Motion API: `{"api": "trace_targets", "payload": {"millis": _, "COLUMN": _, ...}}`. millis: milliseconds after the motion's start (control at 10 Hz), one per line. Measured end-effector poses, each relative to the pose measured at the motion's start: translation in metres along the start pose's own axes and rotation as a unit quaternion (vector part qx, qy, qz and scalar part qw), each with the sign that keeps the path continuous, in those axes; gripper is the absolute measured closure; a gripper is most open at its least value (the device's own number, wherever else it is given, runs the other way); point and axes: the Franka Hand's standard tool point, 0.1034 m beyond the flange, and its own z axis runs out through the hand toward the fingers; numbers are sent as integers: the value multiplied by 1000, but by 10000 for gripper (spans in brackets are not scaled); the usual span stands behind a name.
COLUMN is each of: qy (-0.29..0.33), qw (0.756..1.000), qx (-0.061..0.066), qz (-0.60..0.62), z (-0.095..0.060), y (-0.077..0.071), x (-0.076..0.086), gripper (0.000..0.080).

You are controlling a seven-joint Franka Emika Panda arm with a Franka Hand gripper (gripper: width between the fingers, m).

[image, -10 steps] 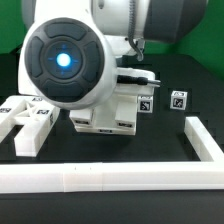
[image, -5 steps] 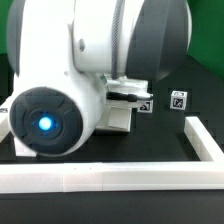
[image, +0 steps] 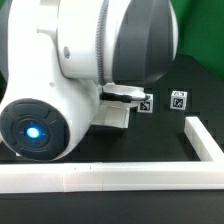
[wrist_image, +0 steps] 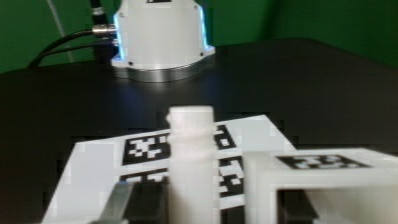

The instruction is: Assemble chair

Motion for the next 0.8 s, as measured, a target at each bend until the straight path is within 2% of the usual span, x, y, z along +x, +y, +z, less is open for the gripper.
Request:
{"api": "trace_targets", "payload": {"millis": 100, "qy": 5, "qw": 1000, "qx": 2, "qz": 1, "z": -1, "y": 2, "x": 5, "gripper": 502}}
{"api": "trace_targets", "payload": {"millis": 200, "qy": 2, "qw": 1000, "qx": 5, "qz": 3, "z": 1, "y": 6, "x": 10, "gripper": 293}}
{"api": "trace_targets", "payload": {"millis": 300, "qy": 0, "qw": 1000, "qx": 6, "qz": 4, "z": 3, "y": 8, "x": 16, "gripper": 197}}
{"api": "trace_targets", "payload": {"millis": 400, "qy": -3, "qw": 1000, "qx": 6, "qz": 5, "z": 5, "y": 10, "x": 21, "gripper": 197}}
{"api": "trace_targets", "payload": {"millis": 500, "qy": -1, "qw": 1000, "qx": 5, "qz": 8, "z": 4, "y": 13, "x": 25, "gripper": 158}}
{"api": "trace_targets", "payload": {"millis": 800, "qy": 10, "qw": 1000, "qx": 2, "qz": 10, "z": 4, "y": 16, "x": 32, "gripper": 151}}
